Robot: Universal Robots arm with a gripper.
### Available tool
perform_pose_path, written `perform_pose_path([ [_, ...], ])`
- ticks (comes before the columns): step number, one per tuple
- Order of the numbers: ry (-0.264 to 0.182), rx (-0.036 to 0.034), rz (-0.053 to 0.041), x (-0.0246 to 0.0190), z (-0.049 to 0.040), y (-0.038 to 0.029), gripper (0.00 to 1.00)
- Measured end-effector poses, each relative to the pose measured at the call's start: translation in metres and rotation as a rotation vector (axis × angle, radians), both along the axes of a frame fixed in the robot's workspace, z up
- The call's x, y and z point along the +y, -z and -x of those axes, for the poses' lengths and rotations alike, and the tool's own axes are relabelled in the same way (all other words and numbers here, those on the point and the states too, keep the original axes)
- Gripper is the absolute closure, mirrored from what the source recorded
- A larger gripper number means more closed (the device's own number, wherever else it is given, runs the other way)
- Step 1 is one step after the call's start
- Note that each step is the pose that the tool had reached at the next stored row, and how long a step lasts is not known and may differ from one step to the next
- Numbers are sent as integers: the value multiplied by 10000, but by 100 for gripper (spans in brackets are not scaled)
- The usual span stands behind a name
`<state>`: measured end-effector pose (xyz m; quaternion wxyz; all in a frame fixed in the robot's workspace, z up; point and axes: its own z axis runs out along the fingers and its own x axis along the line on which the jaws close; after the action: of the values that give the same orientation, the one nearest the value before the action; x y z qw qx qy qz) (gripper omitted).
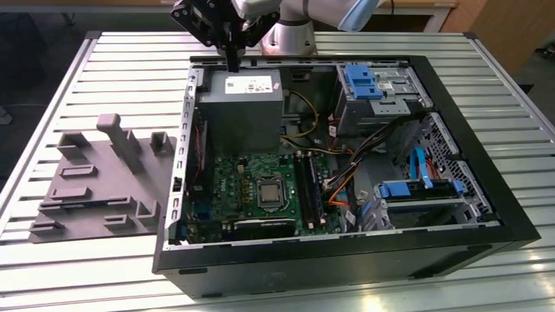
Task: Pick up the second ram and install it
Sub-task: 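Reach for the second ram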
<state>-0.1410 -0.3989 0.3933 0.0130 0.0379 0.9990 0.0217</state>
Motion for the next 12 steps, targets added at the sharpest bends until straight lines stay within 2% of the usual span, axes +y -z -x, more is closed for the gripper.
perform_pose_path([
  [12, 0, 0, 0, 0, 66, 0, 89],
])
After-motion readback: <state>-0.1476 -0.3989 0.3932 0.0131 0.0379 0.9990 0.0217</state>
